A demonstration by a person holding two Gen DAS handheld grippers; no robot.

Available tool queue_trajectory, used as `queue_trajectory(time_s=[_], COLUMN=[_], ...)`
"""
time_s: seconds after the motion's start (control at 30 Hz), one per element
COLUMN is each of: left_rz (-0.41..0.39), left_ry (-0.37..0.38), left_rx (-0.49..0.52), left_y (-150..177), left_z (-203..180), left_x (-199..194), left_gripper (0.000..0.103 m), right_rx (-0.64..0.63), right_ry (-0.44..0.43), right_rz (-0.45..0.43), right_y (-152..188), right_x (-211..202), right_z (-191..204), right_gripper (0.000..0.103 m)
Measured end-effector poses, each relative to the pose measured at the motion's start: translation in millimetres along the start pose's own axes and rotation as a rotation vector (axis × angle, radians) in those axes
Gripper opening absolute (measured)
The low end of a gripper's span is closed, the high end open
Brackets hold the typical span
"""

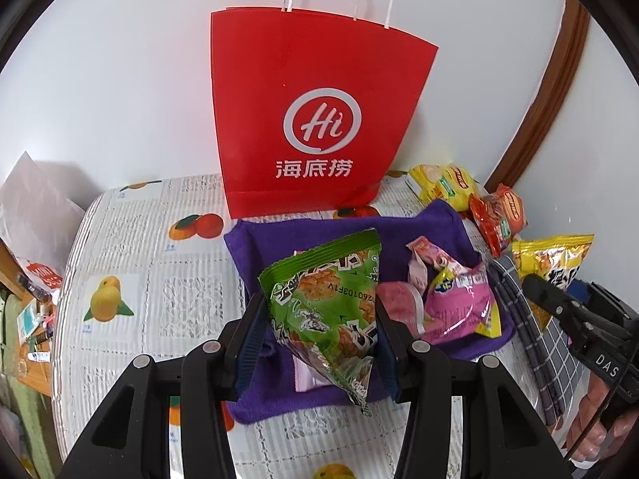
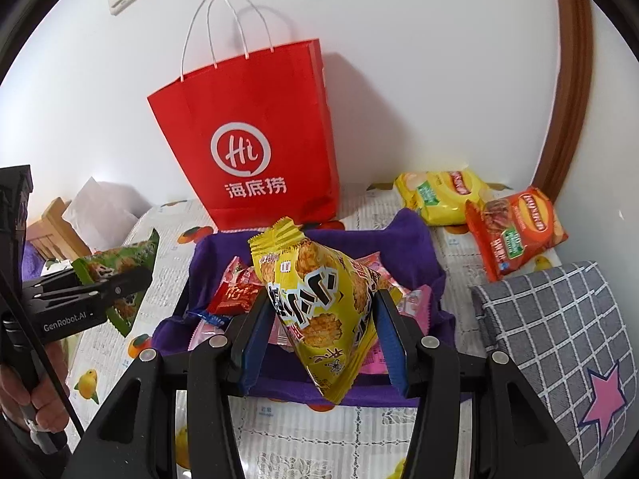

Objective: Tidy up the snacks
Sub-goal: 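Lift and carry the yellow and green bags over the purple towel, then lower both bags into the towel and open both tools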

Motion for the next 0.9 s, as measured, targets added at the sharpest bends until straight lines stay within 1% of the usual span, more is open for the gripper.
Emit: queue_trajectory(time_s=[0.27,0.47,0.7,0.83,0.9], left_rz=[0.007,0.022,0.039,0.047,0.049], left_ry=[0.009,0.01,0.01,0.016,0.016], left_rx=[-0.036,-0.054,-0.082,-0.099,-0.104], left_y=[-8,-10,-11,-10,-10], left_z=[8,12,21,28,30], left_x=[16,31,49,59,63], left_gripper=[0.047,0.047,0.047,0.047,0.047], right_rx=[0.011,-0.015,-0.018,-0.008,0.0], right_ry=[-0.023,-0.044,-0.071,-0.084,-0.094], right_rz=[0.032,0.06,0.074,0.088,0.114], right_y=[-15,-23,-34,-34,-30], right_x=[16,34,54,66,75], right_z=[-1,11,21,22,21], right_gripper=[0.05,0.05,0.05,0.05,0.05])
Point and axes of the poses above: each gripper's, at about its wrist camera, not at the fingertips, and x roughly the way its jaws point, z to its left, y to its underside, the point moved 7 cm from there along x, roughly the way its jaws point, and after that the axes turned 10 degrees about y, right-handed, at the moved point
